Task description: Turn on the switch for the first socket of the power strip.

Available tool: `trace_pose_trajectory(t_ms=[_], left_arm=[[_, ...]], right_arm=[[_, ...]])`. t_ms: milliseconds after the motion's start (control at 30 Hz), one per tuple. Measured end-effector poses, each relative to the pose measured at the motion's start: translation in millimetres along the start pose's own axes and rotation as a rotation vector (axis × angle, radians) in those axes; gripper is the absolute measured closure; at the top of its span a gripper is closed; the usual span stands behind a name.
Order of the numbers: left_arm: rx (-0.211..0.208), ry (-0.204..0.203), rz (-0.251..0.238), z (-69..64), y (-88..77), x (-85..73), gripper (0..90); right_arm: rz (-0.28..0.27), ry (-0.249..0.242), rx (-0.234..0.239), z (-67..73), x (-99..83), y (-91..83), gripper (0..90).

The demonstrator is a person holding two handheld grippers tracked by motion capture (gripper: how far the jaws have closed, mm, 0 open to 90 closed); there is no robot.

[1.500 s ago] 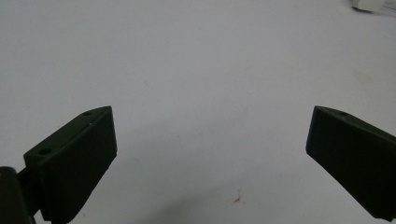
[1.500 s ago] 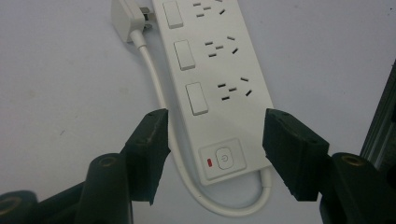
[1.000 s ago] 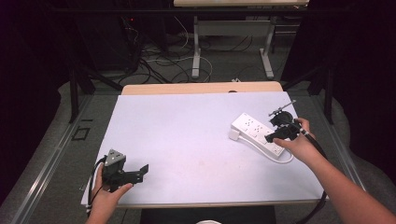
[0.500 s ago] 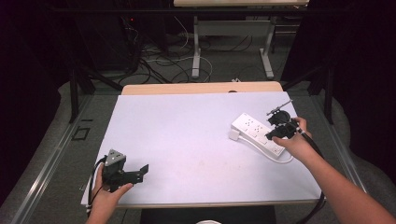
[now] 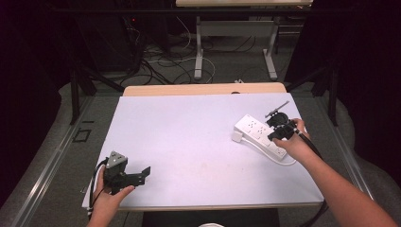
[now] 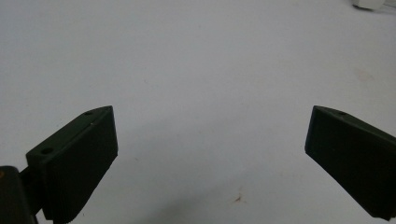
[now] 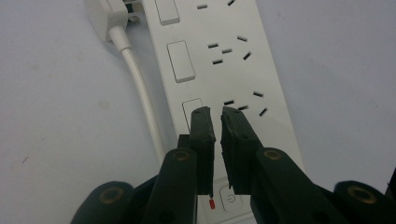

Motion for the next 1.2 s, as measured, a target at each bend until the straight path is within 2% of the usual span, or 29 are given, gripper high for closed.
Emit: trace_pose_trajectory(t_ms=[67, 367, 400, 467, 500, 533, 600, 633, 733, 767, 833, 867, 900, 933, 967, 1200], left_arm=[[0.000, 0.000, -0.001, 0.2, 0.0, 0.1, 2.3], [0.001, -0.006, -0.008, 0.2, 0.1, 0.2, 2.4], [0.001, -0.005, -0.008, 0.3, 0.1, 0.2, 2.4], [0.001, -0.005, -0.005, 0.3, 0.2, 0.1, 2.4], [0.001, -0.003, -0.003, 0.4, 0.3, 0.0, 2.5], [0.000, -0.005, -0.002, 0.2, 0.4, 0.0, 2.5], [0.001, -0.001, 0.000, 0.2, 0.4, -0.1, 2.6], [0.001, -0.001, 0.000, 0.2, 0.4, -0.1, 2.6], [0.000, -0.001, 0.002, 0.2, 0.5, -0.3, 2.6], [0.000, -0.004, 0.000, 0.1, 0.7, -0.1, 2.6], [0.000, -0.001, 0.002, 0.2, 0.6, -0.3, 2.6], [0.000, 0.000, 0.003, 0.1, 0.7, -0.4, 2.7], [0.000, -0.004, -0.004, -0.4, 1.1, 0.0, 2.7], [0.000, -0.005, -0.004, -0.5, 1.1, 0.0, 2.7], [0.000, -0.005, -0.005, -0.6, 1.1, 0.0, 2.7], [0.002, -0.006, -0.011, -0.9, 2.1, 0.4, 2.7]], right_arm=[[-0.011, 0.000, 0.009, 2.0, 2.1, 3.2, 85.4], [0.014, -0.003, 0.023, 4.9, 2.2, 13.0, 87.6], [0.018, 0.016, 0.041, 5.6, 0.9, 15.9, 87.7], [0.032, 0.013, 0.048, 4.8, -0.5, 16.9, 87.7], [0.049, 0.016, 0.049, 4.0, -3.1, 19.8, 87.7], [0.039, 0.009, 0.049, 3.7, -2.6, 21.6, 87.7], [0.028, 0.028, 0.042, 3.2, -2.7, 23.2, 87.7], [0.037, 0.027, 0.055, 3.8, -3.8, 24.2, 87.8], [0.037, 0.028, 0.044, 2.2, -5.4, 28.1, 88.4], [0.044, 0.029, 0.058, 2.3, -6.1, 27.6, 88.3], [0.036, 0.033, 0.057, 1.6, -5.9, 28.0, 88.3], [0.057, 0.036, 0.048, -0.2, -7.9, 27.0, 88.4], [0.057, 0.036, 0.048, -0.2, -7.9, 27.0, 88.4], [0.033, 0.040, 0.058, 0.0, -6.7, 28.4, 88.4], [0.051, 0.042, 0.051, -1.3, -8.3, 27.6, 88.5], [0.045, 0.041, 0.055, -1.9, -8.3, 28.0, 89.1]])
Point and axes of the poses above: each handheld gripper's, and its own axes: y roughly forward along the jaws, x roughly out of its top, z roughly to its left, the point moved 8 cm from there along y, roughly forward along the jaws, and after that the axes turned 7 degrees about z, right-handed, at the moved point
